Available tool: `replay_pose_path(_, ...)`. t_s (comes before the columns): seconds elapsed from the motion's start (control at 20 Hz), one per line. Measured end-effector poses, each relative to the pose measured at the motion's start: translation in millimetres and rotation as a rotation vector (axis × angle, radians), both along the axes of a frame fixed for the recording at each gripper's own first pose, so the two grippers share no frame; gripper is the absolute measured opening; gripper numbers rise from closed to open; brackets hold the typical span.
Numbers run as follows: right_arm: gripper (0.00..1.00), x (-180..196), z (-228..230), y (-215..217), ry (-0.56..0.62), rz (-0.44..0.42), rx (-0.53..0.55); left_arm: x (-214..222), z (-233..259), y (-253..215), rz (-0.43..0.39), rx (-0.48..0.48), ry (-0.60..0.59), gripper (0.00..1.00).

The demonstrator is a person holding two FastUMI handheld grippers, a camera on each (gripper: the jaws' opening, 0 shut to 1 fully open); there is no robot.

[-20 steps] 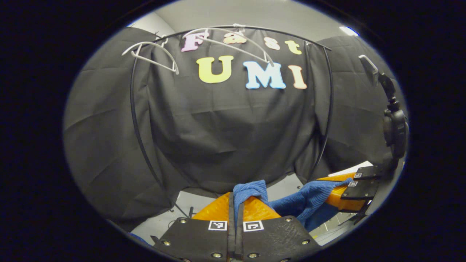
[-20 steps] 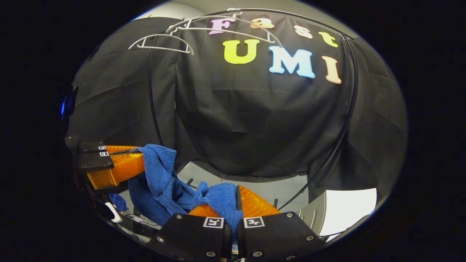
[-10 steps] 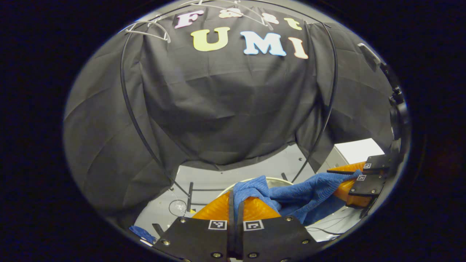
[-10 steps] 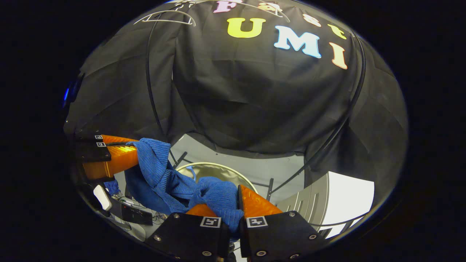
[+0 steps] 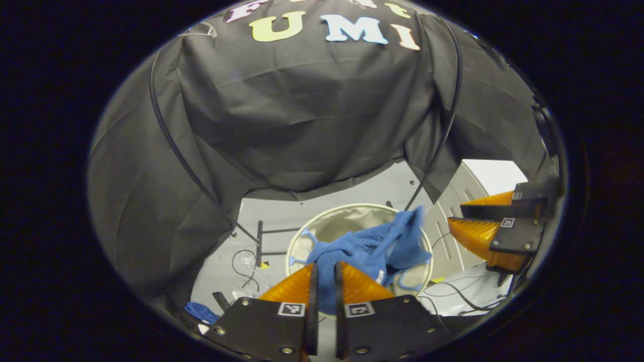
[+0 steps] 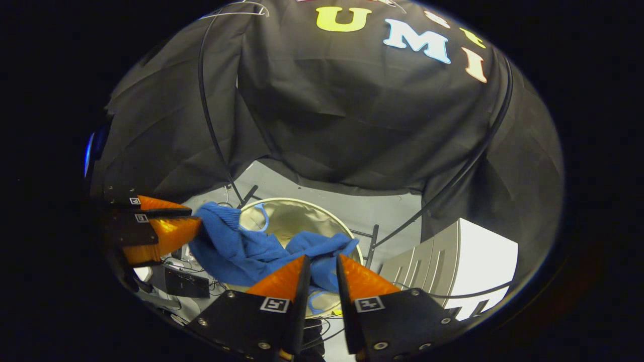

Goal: Grasp the clothes on the hanger with both hands and then place them into the laundry hamper below.

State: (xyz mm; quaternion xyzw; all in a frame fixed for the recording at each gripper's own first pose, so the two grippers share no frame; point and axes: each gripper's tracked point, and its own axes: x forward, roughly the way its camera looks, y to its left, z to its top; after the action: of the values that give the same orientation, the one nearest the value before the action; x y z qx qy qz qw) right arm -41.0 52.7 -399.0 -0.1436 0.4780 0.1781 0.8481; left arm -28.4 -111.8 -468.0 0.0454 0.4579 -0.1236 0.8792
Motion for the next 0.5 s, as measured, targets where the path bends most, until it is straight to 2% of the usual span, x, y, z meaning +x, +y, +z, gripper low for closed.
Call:
replay_pose_path(0.2,0.91,-8,-7,2,0.030,-0.009,0.010,8,11,10,0.000,0.021,-0.034,1.00)
replay_pose_path(0.25,0.96,-10,-8,4,0.030,-0.011,0.012,7,14,14,0.005,0.020,-0.046,1.00)
replay_pose_path(0.3,0.96,-9,-5,5,0.026,-0.012,0.015,9,16,17,0.009,0.019,-0.055,0.95)
replay_pose_path(0.4,0.95,-8,3,7,0.008,-0.015,0.020,10,21,22,0.015,0.017,-0.074,0.95)
replay_pose_path(0.45,0.96,-6,9,9,-0.004,-0.019,0.026,14,28,24,0.019,0.012,-0.089,0.95)
replay_pose_path(0.5,0.96,-5,16,9,-0.022,-0.026,0.035,18,38,25,0.023,0.006,-0.112,1.00)
